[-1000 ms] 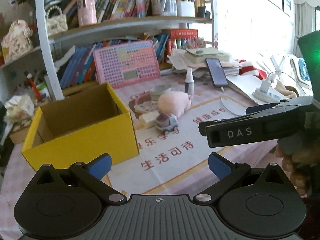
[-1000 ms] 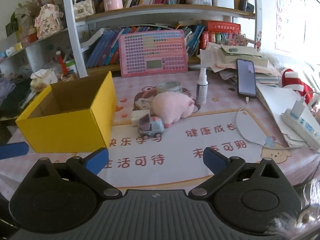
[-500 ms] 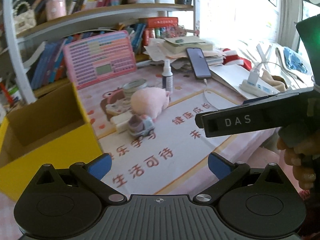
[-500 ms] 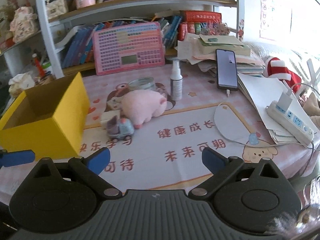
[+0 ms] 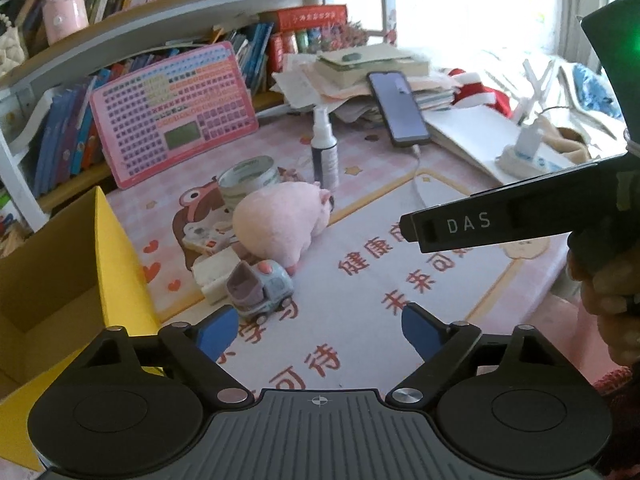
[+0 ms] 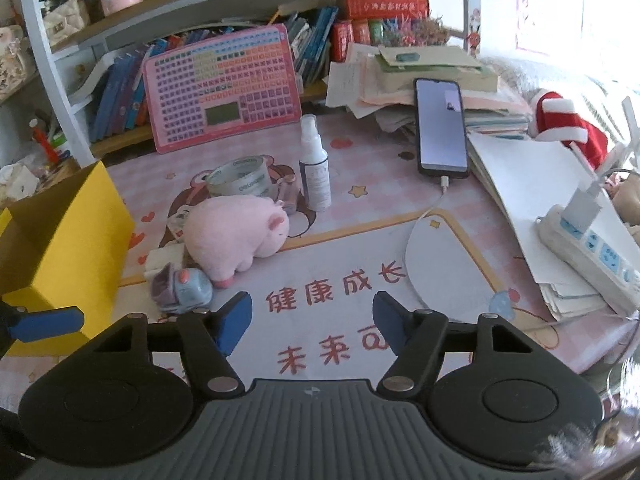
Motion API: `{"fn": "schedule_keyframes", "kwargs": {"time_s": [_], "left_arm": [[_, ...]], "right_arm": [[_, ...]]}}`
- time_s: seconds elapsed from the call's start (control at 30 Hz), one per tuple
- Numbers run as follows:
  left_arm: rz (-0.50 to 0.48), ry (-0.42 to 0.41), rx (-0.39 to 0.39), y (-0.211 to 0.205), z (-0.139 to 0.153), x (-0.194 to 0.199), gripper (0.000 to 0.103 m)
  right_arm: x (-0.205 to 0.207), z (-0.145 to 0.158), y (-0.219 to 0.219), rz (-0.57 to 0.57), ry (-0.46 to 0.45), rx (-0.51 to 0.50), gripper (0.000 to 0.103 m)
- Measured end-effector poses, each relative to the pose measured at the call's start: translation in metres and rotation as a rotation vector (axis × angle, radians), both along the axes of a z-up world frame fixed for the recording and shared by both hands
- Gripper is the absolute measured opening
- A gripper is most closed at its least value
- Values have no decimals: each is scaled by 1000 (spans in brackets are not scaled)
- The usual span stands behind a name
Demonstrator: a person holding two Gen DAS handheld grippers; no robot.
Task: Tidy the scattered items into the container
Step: 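Move left tool toward grey toy car while right tool approaches pink plush pig, then close left tool on grey toy car while right tool grasps pink plush pig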
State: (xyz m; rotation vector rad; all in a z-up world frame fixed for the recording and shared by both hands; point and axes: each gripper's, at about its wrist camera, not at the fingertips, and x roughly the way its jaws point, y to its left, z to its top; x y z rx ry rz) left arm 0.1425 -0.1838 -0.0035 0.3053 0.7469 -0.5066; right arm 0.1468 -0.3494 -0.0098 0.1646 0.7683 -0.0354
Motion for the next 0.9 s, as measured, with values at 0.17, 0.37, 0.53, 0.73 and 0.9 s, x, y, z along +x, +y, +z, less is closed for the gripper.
{"fn": "schedule_keyframes", "kwargs": {"time_s": [0.17, 0.37, 0.53, 0.73, 0.9], "left_arm": [[71, 24, 36, -10, -7, 20, 88], [146, 55, 64, -18, -16, 45, 87], [199, 88, 85, -21, -24, 63, 87], [256, 125, 93, -25, -34, 83, 87], [290, 158, 95, -29, -46, 96, 87]], "right_arm": [[33, -15, -9, 61, 58, 45, 67], [61, -24, -6, 120, 97, 59, 69], [85, -26, -10, 163, 105, 94, 77], [112, -31, -8, 194, 126, 109, 81], [130, -34, 1, 252, 142, 122, 85]]}}
